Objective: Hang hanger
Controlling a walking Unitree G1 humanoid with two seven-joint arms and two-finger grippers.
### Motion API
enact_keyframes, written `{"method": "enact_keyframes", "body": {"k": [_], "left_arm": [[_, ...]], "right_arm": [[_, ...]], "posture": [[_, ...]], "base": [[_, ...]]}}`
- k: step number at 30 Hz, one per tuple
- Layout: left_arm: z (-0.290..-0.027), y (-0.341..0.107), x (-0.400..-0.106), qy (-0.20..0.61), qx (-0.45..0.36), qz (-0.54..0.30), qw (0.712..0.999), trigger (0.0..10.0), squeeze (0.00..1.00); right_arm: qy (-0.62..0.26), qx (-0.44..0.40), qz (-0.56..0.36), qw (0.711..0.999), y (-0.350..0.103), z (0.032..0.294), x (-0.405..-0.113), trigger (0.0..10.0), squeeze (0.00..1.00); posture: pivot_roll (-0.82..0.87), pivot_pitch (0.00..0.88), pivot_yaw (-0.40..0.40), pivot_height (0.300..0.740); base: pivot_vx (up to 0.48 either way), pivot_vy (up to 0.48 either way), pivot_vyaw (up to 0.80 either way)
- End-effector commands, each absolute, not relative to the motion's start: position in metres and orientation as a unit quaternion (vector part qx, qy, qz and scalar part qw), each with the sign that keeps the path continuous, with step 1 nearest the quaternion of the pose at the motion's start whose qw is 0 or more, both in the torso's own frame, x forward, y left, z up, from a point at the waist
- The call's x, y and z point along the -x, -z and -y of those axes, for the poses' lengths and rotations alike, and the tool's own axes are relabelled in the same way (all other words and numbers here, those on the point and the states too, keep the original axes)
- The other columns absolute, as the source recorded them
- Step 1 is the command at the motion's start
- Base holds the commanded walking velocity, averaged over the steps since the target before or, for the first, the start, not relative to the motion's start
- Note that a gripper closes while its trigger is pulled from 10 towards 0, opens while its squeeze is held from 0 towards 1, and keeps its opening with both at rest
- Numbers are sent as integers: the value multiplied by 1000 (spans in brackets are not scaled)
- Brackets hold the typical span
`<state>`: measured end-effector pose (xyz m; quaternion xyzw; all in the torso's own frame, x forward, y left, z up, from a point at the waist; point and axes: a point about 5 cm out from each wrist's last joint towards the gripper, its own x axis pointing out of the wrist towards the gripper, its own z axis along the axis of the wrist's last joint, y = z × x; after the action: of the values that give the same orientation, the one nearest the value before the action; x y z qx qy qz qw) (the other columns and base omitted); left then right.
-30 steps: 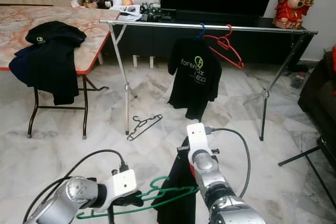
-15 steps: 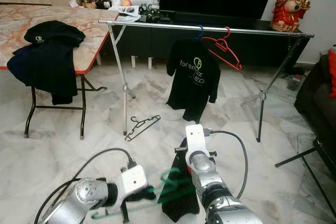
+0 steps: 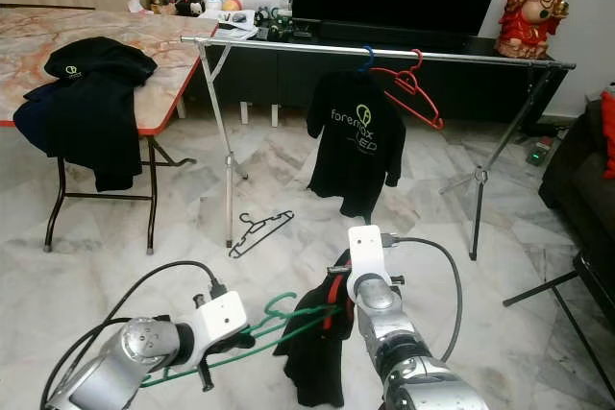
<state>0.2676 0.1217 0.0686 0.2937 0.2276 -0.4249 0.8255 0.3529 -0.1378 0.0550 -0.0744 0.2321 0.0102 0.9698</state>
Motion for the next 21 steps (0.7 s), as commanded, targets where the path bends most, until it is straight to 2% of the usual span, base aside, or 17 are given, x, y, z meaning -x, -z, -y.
{"method": "enact_keyframes", "body": {"k": [1, 7, 14, 21], "left_arm": [[-125, -66, -269, 413, -301, -236, 826, 10000, 0], [-124, -69, -272, 399, -286, -221, 842, 10000, 0], [-132, -67, -265, 414, -304, -240, 824, 10000, 0], [-136, -68, -270, 389, -313, -236, 834, 10000, 0]], "right_arm": [[-5, 70, -222, 972, -64, 141, -359, 10000, 0], [-8, 71, -224, 972, -64, 142, -359, 10000, 0], [-17, 81, -220, 972, -68, 145, -362, 10000, 0], [-16, 84, -214, 973, -73, 147, -365, 10000, 0]], "posture": [[163, 0, -104, 740], [161, 0, -105, 740], [168, 0, -112, 740], [167, 0, -114, 740]], "base": [[0, 0, 0], [0, 0, 0], [0, 0, 0], [0, 0, 0]]}}
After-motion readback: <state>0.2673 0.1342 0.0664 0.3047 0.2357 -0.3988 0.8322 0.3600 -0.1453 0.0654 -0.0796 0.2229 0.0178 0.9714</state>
